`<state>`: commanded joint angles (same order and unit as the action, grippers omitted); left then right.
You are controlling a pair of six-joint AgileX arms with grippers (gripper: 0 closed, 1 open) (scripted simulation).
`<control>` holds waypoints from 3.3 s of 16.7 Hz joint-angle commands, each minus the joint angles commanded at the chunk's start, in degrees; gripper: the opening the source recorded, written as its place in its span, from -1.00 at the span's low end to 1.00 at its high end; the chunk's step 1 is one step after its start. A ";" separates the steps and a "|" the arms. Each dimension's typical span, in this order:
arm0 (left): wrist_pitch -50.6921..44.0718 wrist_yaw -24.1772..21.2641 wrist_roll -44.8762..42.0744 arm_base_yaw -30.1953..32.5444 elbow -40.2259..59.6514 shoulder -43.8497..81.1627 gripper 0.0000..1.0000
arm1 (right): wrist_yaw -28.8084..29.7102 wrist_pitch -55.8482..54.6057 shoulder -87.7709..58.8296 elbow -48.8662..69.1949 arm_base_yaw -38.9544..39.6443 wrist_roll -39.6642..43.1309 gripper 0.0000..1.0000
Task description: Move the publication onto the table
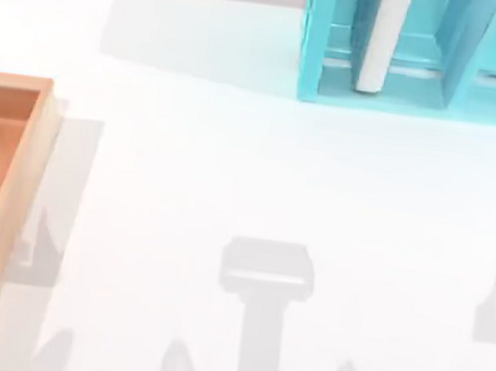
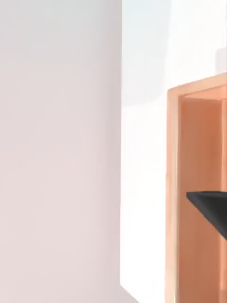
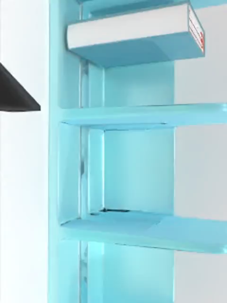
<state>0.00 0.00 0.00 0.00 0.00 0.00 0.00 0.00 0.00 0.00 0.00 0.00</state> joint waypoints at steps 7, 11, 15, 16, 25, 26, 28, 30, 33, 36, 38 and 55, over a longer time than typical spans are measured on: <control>0.00 0.00 0.00 0.00 0.00 0.00 1.00 | 1.96 -7.48 -8.90 5.68 1.95 -0.69 1.00; 0.00 0.00 0.00 0.00 0.00 0.00 1.00 | 5.60 -18.78 -26.42 14.65 5.46 -1.65 1.00; 0.00 0.00 0.00 0.00 0.00 0.00 1.00 | 10.61 -31.39 -50.53 25.38 10.14 -2.70 1.00; 0.00 0.00 0.00 0.00 0.00 0.00 1.00 | 12.12 -34.49 -57.19 28.25 11.51 -2.95 1.00; 0.00 0.00 0.00 0.00 0.00 0.00 1.00 | 27.16 -57.26 -111.52 51.45 24.76 -4.44 1.00; 0.00 0.00 0.00 0.00 0.00 0.00 1.00 | 28.52 -58.70 -115.68 53.20 25.93 -4.51 1.00; 0.00 0.00 0.00 0.00 0.00 0.00 1.00 | 30.85 -60.76 -122.23 56.06 27.92 -4.61 1.00; 0.00 0.00 0.00 0.00 0.00 0.00 1.00 | 32.51 -61.91 -126.35 57.96 29.32 -4.65 1.00; 0.00 0.00 0.00 0.00 0.00 0.00 1.00 | 33.23 -62.35 -128.02 58.73 29.93 -4.65 1.00; 0.00 0.00 0.00 0.00 0.00 0.00 1.00 | 33.11 -62.22 -127.92 58.46 29.66 -4.65 1.00; 0.00 0.00 0.00 0.00 0.00 0.00 1.00 | 32.88 -61.92 -128.41 59.35 29.49 -4.63 1.00; 0.00 0.00 0.00 0.00 0.00 0.00 1.00 | 26.97 -50.58 -142.04 85.08 23.44 -3.63 0.85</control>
<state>0.00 0.00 0.00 0.00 0.00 0.00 26.97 -50.58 -142.04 85.08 23.44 -3.63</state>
